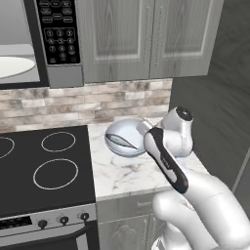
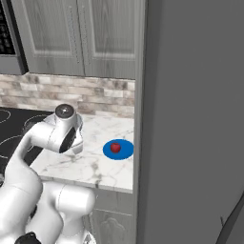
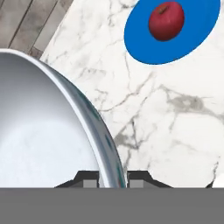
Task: Remove the apple from the bowl and place it on the small plate. Then place the bowl with only the fish in the microwave, close the door, and press the start button to microwave the fish.
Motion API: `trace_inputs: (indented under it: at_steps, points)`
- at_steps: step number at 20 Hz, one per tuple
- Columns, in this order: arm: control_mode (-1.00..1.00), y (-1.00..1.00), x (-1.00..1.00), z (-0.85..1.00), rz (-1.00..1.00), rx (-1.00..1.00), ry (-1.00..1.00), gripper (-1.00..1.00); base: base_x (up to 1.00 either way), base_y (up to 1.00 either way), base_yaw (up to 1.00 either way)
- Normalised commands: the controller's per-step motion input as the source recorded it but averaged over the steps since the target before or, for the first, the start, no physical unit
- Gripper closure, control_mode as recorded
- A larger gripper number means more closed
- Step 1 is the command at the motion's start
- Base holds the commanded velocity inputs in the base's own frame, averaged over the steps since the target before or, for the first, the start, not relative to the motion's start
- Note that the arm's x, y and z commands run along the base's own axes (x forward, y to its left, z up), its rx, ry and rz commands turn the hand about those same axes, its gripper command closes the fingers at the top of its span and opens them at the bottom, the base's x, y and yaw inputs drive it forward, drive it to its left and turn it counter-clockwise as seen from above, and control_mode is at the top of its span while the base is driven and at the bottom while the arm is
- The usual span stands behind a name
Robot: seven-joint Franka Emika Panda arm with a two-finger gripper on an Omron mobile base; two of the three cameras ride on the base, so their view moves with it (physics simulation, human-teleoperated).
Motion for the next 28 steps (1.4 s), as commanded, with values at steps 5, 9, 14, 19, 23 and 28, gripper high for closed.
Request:
trace_inputs:
  at_steps: [5, 9, 14, 19, 23, 28]
  points:
    - [-1.0, -0.38, -0.99, 0.24, -0.24, 0.14, 0.0, 1.0, 0.0, 0.0, 0.0]
    - [-1.0, -0.34, -1.0, 0.32, -0.2, 0.18, 0.0, 1.0, 0.0, 0.0, 0.0]
    - [-1.0, -0.07, -0.76, 0.27, -0.16, 0.11, 0.0, 1.0, 0.0, 0.0, 0.0]
    - [-1.0, 0.28, -0.15, -0.09, -0.05, -0.03, 0.04, 1.0, 0.0, 0.0, 0.0]
    - [-1.0, 0.19, 0.0, -0.08, 0.0, -0.03, 0.05, 1.0, 0.0, 0.0, 0.0]
    - [1.0, 0.0, -0.08, -0.03, 0.0, 0.0, 0.0, 1.0, -0.16, 0.01, 0.0]
